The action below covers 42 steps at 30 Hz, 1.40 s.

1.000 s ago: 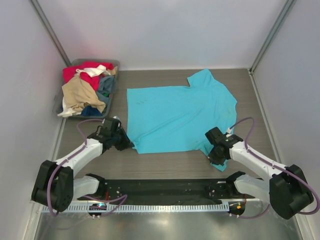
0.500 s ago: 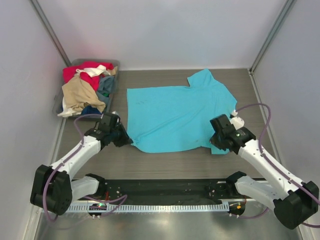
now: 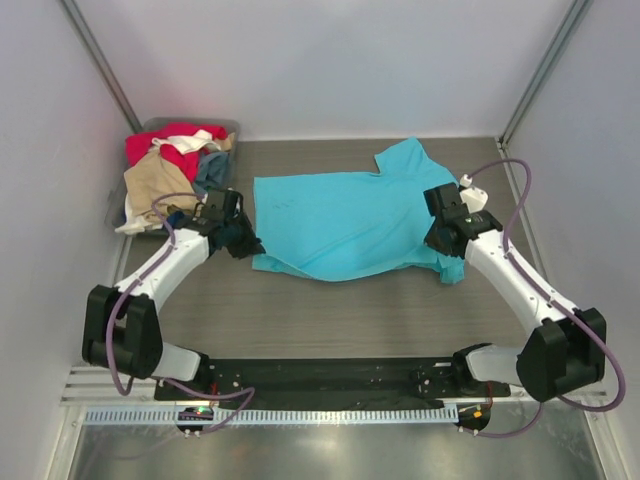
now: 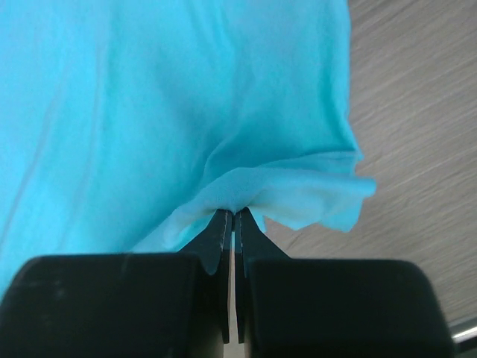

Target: Fold and stack the t-shirts

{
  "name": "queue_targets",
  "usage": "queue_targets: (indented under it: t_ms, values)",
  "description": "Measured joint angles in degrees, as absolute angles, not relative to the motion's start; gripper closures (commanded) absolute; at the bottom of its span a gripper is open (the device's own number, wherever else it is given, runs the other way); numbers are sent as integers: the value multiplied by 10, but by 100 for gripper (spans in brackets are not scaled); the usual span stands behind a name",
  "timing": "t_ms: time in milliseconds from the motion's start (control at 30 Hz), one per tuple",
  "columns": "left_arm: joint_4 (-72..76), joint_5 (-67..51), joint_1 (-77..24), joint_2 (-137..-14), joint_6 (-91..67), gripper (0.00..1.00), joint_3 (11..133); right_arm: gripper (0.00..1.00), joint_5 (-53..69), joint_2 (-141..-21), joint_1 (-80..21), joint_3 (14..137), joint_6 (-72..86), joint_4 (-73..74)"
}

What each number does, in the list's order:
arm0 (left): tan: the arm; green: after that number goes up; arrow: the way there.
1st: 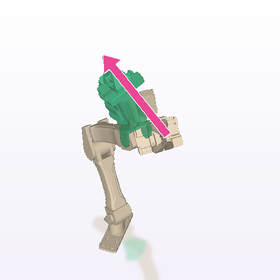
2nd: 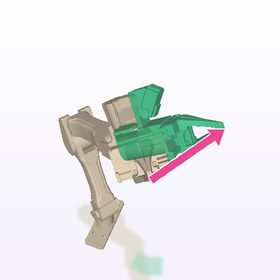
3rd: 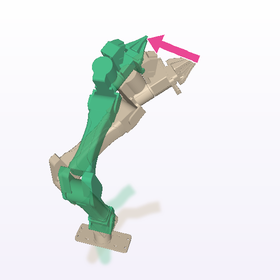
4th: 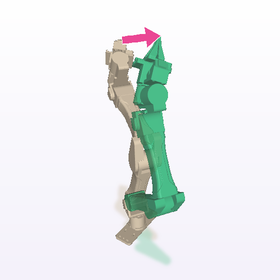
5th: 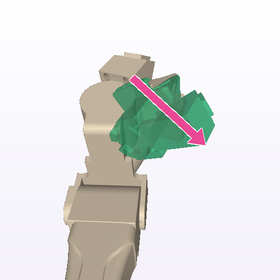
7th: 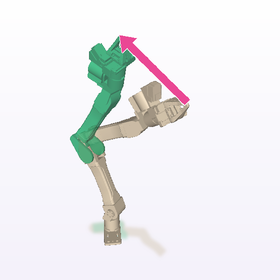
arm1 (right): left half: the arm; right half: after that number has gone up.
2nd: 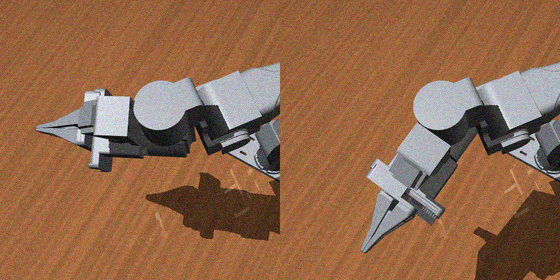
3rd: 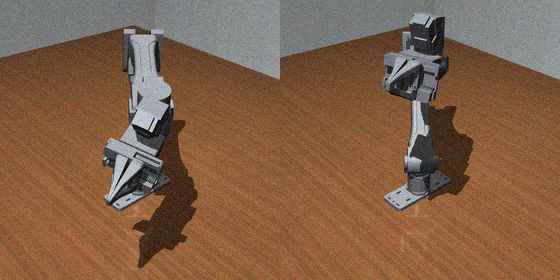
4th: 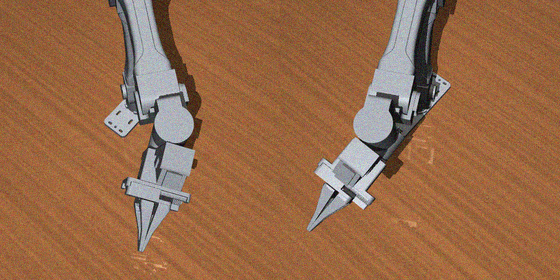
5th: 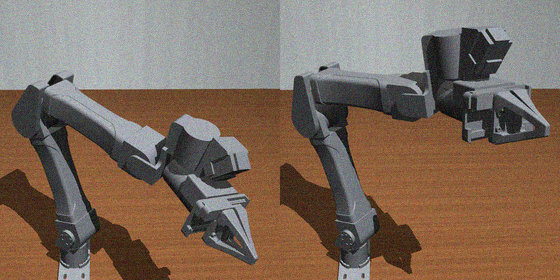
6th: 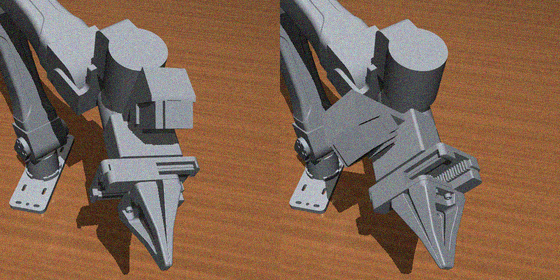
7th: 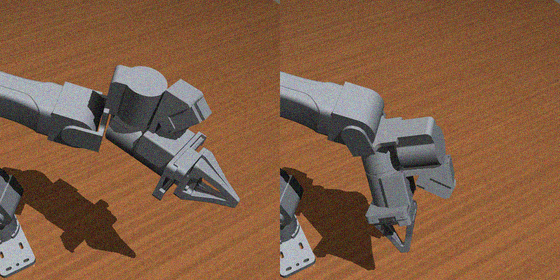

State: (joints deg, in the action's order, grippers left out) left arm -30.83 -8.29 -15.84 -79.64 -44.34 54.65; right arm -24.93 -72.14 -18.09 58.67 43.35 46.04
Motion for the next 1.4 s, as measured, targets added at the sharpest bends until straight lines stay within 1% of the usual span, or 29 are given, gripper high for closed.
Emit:
queue_targets:
  t_ms: [167,400,633,667,700,733,767,800,833,867,900,1000,1067,1167,1200,1267,1300,1333,1400]
  values:
    - [-312,-77,-143,-861,-435,100,604,99,-234,-773,-138,623,375,426]
    - [-315,-75,-122,-943,-428,100,651,99,-228,-875,-128,703,315,399]
    - [-320,-73,-114,-994,-425,100,685,98,-234,-988,-118,792,269,390]
    - [-320,-73,-113,-1001,-425,99,691,88,-235,-1001,-118,802,264,387]
    - [-321,-73,-112,-1008,-425,94,697,66,-238,-1016,-116,816,257,387]
    - [-321,-74,-111,-1017,-423,88,704,41,-243,-1032,-115,828,251,388]
    - [-321,-74,-110,-1023,-420,80,710,18,-249,-1048,-114,845,243,388]
    - [-321,-75,-110,-1029,-417,65,714,14,-255,-1064,-113,863,234,389]
    - [-321,-76,-110,-1030,-416,58,715,9,-260,-1079,-110,879,223,389]
    - [-322,-76,-110,-1028,-415,48,715,1,-264,-1089,-107,892,216,389]
    - [-324,-75,-110,-1023,-415,46,714,1,-266,-1092,-102,898,215,389]
    - [-321,-71,-110,-981,-415,49,692,1,-247,-1060,-73,868,231,383]
    - [-317,-66,-110,-927,-416,52,658,3,-214,-995,-36,794,260,359]
    - [-301,-65,-109,-834,-421,54,587,6,-178,-880,22,673,304,349]
    - [-295,-65,-110,-807,-426,55,561,8,-166,-839,41,630,320,347]
    - [-277,-66,-110,-773,-432,57,510,16,-140,-786,57,564,343,334]
    - [-270,-67,-110,-762,-435,57,484,19,-123,-770,62,535,352,328]
    - [-263,-67,-110,-758,-436,57,463,26,-110,-762,66,513,361,322]
    - [-253,-67,-110,-757,-440,58,425,33,-74,-759,86,467,372,299]
